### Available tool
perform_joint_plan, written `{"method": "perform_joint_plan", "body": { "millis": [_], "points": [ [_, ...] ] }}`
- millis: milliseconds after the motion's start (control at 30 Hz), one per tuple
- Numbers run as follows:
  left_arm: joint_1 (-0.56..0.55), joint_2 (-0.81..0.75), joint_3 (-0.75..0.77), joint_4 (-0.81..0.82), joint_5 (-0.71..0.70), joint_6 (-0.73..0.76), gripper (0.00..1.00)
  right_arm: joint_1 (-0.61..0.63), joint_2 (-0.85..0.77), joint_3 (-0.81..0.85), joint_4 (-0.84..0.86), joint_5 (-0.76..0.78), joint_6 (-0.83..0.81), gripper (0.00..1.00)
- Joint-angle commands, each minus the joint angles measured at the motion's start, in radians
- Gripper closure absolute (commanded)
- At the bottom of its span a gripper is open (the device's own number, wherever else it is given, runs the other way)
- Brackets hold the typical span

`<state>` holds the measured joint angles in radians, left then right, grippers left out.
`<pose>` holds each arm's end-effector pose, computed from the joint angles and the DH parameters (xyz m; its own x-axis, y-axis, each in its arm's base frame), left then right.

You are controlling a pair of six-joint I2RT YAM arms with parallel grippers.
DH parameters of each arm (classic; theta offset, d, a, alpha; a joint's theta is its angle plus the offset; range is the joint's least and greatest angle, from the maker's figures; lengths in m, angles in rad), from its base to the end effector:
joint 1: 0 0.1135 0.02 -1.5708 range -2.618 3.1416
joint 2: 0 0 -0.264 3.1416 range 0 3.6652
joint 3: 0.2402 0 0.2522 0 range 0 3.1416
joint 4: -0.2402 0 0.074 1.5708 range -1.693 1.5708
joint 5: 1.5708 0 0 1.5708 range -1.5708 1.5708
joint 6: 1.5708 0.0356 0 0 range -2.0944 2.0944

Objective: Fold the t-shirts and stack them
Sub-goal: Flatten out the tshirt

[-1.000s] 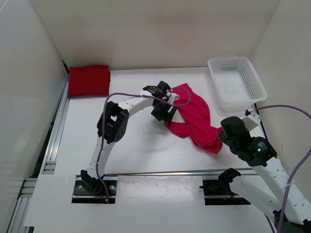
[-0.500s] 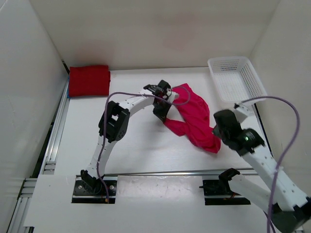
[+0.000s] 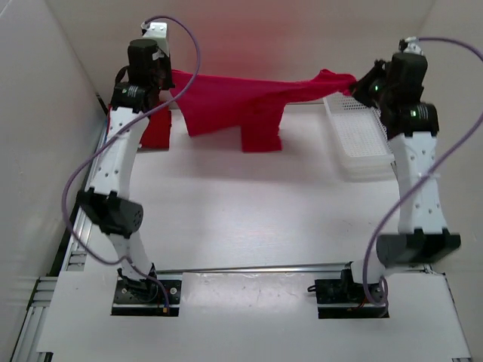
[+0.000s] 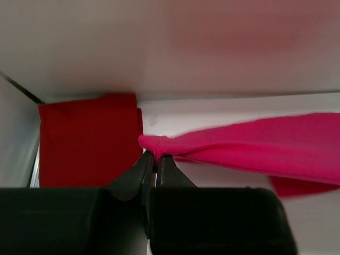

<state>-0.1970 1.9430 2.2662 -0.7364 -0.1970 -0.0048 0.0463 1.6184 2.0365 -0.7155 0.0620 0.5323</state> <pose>0.4220 -0.0771 0.4504 -0.3938 0.0738 -0.9162 0.0143 0.9971 0.0742 0.3365 0.0134 0.4994 -0.2456 0.4957 -0.8330 0.1598 0.8683 0.4696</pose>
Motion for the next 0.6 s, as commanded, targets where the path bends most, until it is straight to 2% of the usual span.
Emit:
{"method": "perform_joint_plan", "body": {
  "millis": [0, 100, 133, 200, 233, 367, 467, 500, 533, 567],
  "points": [
    [-0.044, -0.169, -0.197, 0.008, -0.044, 0.005, 0.9, 0.012, -0.168, -0.287, 0.014, -0.097, -0.068, 1.0],
    [-0.044, -0.248, -0.373, 0.008, -0.056, 0.005, 0.9, 0.052, -0.345, -0.603, 0.122, -0.123, -0.032, 1.0],
    [-0.044, -0.297, -0.486, 0.008, -0.056, 0.005, 0.9, 0.082, -0.426, -0.792, 0.143, -0.123, -0.016, 1.0],
    [-0.044, -0.349, -0.613, 0.008, -0.068, 0.005, 0.9, 0.121, -0.503, -0.968, 0.194, -0.123, 0.055, 1.0],
    [-0.044, -0.396, -0.743, 0.017, -0.068, 0.005, 0.9, 0.171, -0.575, -1.124, 0.206, -0.107, 0.079, 1.0],
    [-0.019, -0.49, -1.054, 0.017, -0.111, 0.005, 0.9, 0.334, -0.727, -1.431, 0.228, -0.015, 0.214, 1.0],
    [-0.007, -0.538, -1.257, 0.017, -0.131, 0.005, 0.9, 0.455, -0.778, -1.58, 0.177, 0.03, 0.351, 0.99],
    [0.002, -0.547, -1.301, 0.017, -0.131, 0.005, 0.9, 0.484, -0.778, -1.602, 0.159, 0.03, 0.385, 0.94],
    [0.002, -0.558, -1.341, 0.017, -0.131, 0.005, 0.9, 0.536, -0.778, -1.619, 0.14, 0.042, 0.44, 0.73],
    [0.002, -0.576, -1.409, 0.017, -0.131, 0.005, 0.9, 0.558, -0.778, -1.631, 0.128, 0.042, 0.454, 0.61]
  ]
}}
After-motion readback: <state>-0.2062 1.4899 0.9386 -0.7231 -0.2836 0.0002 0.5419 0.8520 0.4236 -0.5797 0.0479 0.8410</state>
